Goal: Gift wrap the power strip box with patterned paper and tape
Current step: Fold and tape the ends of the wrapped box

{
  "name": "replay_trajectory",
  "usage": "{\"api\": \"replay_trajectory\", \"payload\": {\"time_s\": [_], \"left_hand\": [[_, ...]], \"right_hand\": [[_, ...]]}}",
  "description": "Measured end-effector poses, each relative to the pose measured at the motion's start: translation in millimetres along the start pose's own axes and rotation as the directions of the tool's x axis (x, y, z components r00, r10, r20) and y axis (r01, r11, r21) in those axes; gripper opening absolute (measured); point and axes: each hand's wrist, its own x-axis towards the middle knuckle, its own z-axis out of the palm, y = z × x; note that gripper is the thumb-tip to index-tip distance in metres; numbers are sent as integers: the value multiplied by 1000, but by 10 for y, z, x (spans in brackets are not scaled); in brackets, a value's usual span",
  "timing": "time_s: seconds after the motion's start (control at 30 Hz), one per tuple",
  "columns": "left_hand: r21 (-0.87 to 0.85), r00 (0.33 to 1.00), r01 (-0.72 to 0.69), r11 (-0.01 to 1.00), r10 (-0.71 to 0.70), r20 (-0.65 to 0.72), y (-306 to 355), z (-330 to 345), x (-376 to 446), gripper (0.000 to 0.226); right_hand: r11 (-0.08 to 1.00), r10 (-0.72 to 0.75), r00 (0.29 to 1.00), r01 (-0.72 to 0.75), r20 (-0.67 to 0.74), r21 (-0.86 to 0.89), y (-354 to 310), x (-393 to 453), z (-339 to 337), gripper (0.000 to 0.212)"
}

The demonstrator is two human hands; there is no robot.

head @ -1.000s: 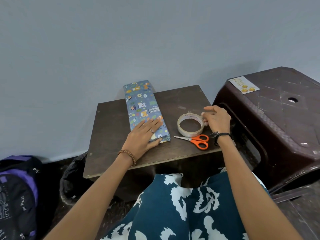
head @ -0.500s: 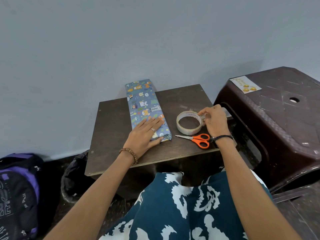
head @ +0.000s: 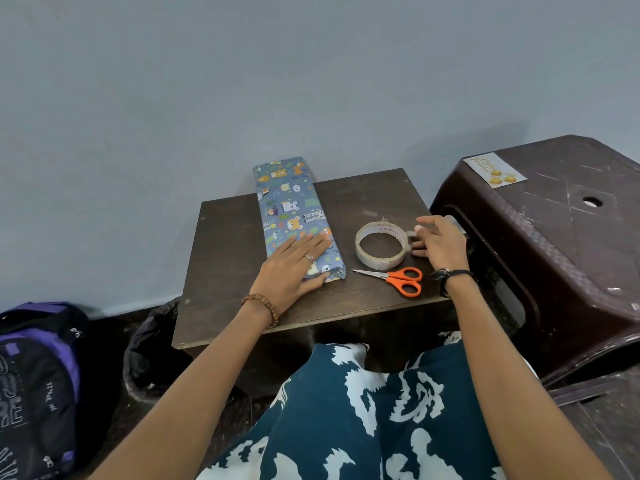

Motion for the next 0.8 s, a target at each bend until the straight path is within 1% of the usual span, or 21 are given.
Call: {"api": "replay_trajectory", "payload": {"time_s": [0.17, 0.23, 0.3, 0.4, 0.47, 0.57, 0.7, 0.77, 0.8], "left_hand": [[0, 1000, 6, 1000, -6, 0, 9, -9, -4, 57], [-1, 1000, 5, 1000, -5, -3, 15, -15, -2, 57], [4, 1000, 8, 1000, -8, 4, 15, -14, 1, 58], [3, 1000, 13, 1000, -14, 12, 11, -13, 3, 58], [-6, 1000, 15, 1000, -15, 5, 20, -17, 1, 58], [-6, 1000, 18, 1000, -18, 8, 22, -17, 6, 58], [-5, 1000, 14, 1000, -13, 7, 23, -20, 5, 58], [-14, 1000, 15, 1000, -15, -4, 29, -21, 2, 57], [-17, 1000, 17, 1000, -17, -8, 28, -21, 0, 57]], "right_hand": [[995, 53, 999, -54, 10, 78, -6, 0, 8, 18], [995, 50, 999, -52, 22, 81, -18, -2, -1, 17], [1000, -9, 1000, 9, 23, 3, -30, -14, -14, 16], [978, -100, 993, 109, 60, -177, -47, -43, -22, 23], [949, -126, 988, 145, 87, -279, -58, -53, -20, 27], [907, -157, 982, 187, 107, -378, -80, -61, -16, 32], [877, -184, 979, 202, 83, -436, -91, -82, -32, 37], [888, -209, 977, 208, 43, -409, -88, -97, -44, 36], [911, -217, 976, 204, 5, -357, -94, -104, -47, 35]]}}
